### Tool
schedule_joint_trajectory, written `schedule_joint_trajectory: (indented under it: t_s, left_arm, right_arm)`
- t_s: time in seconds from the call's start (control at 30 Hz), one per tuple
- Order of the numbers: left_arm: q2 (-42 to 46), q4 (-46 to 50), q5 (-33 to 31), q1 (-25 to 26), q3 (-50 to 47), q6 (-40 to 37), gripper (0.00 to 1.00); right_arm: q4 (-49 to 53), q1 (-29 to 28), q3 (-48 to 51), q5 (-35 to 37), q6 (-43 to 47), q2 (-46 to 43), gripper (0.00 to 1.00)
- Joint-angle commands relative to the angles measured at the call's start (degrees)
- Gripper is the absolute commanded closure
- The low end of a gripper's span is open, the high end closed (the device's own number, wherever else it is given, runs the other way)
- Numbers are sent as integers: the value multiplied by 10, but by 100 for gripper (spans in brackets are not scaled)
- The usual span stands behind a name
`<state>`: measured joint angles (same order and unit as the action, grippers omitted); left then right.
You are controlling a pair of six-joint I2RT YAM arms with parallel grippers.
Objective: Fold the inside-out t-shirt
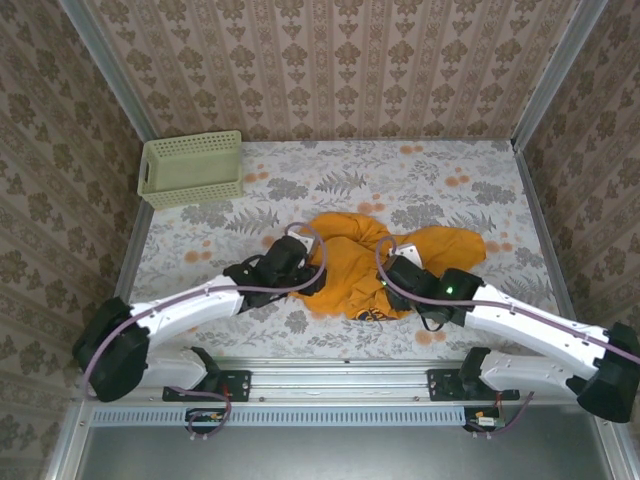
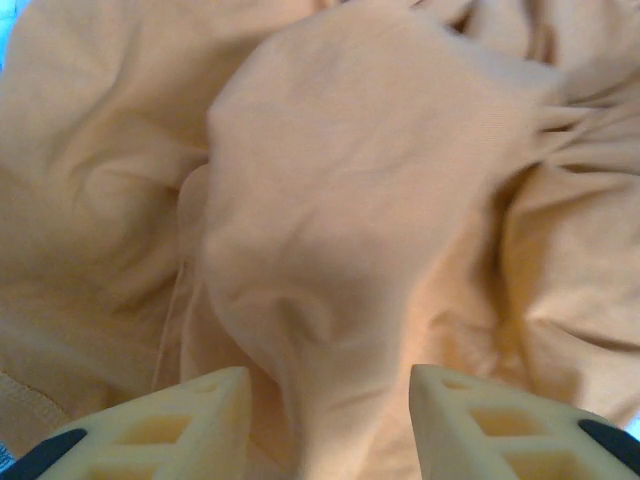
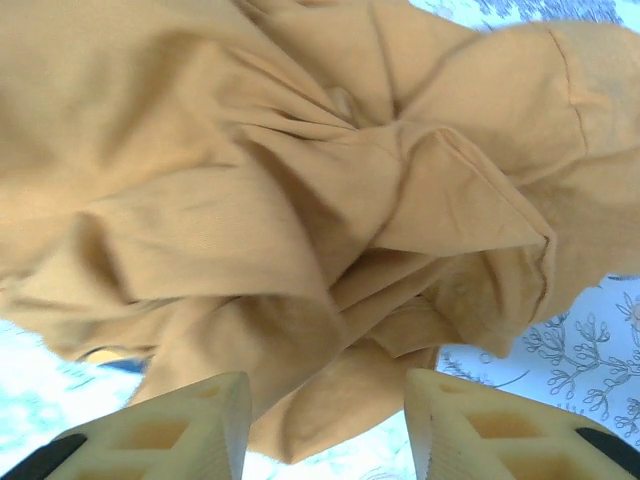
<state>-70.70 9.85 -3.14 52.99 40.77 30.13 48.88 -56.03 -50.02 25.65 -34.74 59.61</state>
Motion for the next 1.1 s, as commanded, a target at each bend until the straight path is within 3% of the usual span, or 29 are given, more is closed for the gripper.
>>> schedule_joint_trajectory:
  t_s: [0.0, 0.2, 0.43, 0.57, 0.87, 1.07]
  left_arm:
    - [46, 30, -55, 18, 0, -19, 52]
    - [95, 8, -77, 17, -37, -3, 46]
    - [118, 2, -78, 15, -56, 2, 44]
    - [104, -23, -46, 17, -57, -4, 44]
    - [31, -51, -17, 77, -5, -48, 44]
    - [-59, -55, 0, 146, 62, -106, 42]
  right_arm:
    - [44, -51, -37, 31, -39, 5, 51]
    - [84, -84, -88, 99, -114, 143, 44]
    - [70, -72, -93, 91, -137, 230, 42]
    - [65, -47, -56, 83, -136, 222, 54]
    - [90, -44, -24, 108, -122, 101, 98]
    - [74, -39, 12, 96, -105, 14, 100]
